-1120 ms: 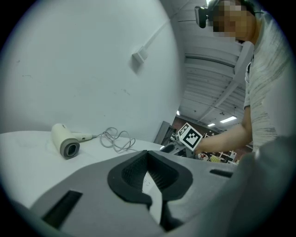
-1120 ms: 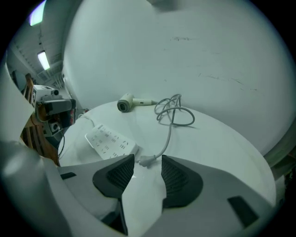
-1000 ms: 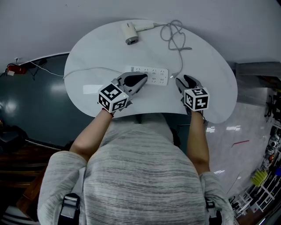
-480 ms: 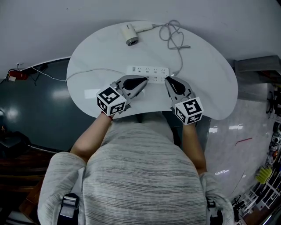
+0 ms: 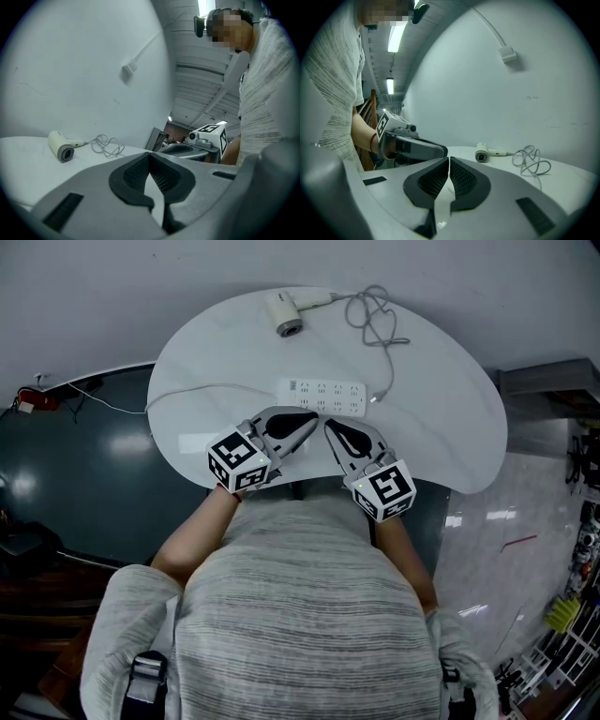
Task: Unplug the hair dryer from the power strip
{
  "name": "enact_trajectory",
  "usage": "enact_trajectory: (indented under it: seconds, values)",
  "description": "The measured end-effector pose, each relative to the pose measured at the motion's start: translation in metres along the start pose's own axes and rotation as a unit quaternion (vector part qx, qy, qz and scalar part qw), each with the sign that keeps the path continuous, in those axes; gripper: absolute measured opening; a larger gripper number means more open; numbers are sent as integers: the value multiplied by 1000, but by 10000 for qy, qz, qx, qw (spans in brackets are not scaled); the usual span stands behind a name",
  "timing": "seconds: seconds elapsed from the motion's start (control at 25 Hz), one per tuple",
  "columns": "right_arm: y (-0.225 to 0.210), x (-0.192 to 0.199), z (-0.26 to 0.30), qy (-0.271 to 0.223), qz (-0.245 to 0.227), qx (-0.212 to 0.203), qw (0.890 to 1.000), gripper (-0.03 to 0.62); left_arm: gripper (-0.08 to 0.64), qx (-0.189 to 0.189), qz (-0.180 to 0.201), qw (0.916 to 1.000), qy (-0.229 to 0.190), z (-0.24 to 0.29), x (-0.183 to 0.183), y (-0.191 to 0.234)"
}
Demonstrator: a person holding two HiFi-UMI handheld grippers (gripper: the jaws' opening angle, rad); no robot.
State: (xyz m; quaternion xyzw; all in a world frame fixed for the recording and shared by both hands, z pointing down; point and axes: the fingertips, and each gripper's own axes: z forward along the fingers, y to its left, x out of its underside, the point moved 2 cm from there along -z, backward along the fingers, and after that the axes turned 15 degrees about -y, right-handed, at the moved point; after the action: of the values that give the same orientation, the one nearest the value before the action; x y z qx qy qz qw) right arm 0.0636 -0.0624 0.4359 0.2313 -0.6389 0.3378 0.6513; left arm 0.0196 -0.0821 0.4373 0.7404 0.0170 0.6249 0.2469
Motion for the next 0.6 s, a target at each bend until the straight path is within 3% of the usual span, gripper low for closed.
enact_trajectory:
  seconds: [0.6]
  values:
    - [23, -3, 5, -36, -7, -45, 10000, 25, 6, -54, -63, 9999, -92, -22, 1, -5]
